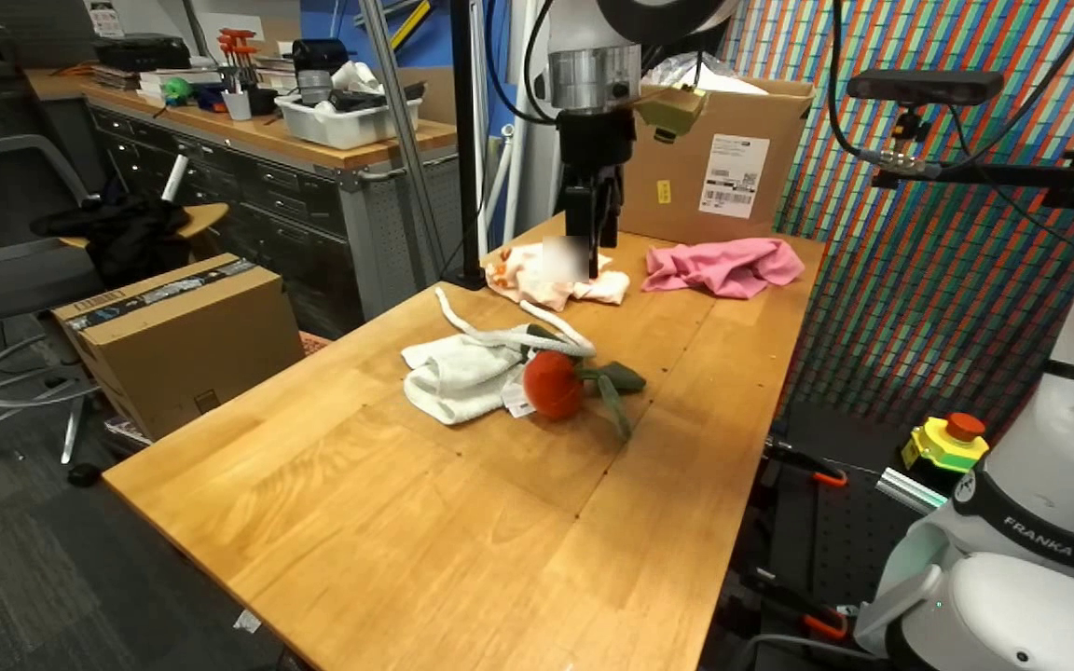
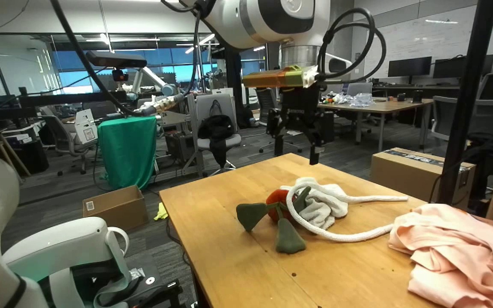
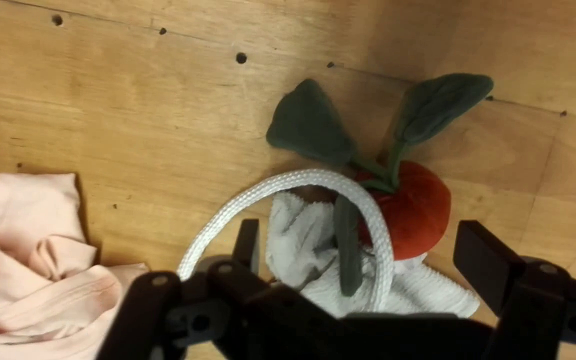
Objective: Separate the clothes, rope and plush toy on the table
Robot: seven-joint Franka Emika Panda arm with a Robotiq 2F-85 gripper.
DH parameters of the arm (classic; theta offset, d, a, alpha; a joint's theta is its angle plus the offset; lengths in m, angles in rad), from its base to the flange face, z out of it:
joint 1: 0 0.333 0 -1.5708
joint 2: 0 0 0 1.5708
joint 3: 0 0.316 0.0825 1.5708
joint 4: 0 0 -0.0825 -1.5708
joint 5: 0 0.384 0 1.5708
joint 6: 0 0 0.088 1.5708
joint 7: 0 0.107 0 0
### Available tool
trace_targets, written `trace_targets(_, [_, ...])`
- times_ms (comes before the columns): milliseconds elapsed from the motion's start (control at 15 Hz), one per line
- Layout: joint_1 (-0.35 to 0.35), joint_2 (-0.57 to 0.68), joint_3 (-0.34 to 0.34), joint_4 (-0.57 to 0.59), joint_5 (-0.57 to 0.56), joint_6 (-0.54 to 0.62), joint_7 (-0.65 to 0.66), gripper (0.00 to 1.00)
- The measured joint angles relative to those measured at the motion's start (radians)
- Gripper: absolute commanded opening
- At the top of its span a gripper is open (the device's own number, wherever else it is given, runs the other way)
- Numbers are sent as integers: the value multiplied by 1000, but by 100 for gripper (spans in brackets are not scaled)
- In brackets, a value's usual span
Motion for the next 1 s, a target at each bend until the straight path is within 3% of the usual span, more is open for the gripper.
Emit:
trace_targets(267, [36, 19, 30, -46, 12, 12, -28, 100])
trace_targets(533, [57, 60, 57, -79, 12, 94, -18, 100])
trace_targets(1000, [65, 155, 69, -102, 5, 290, 190, 100])
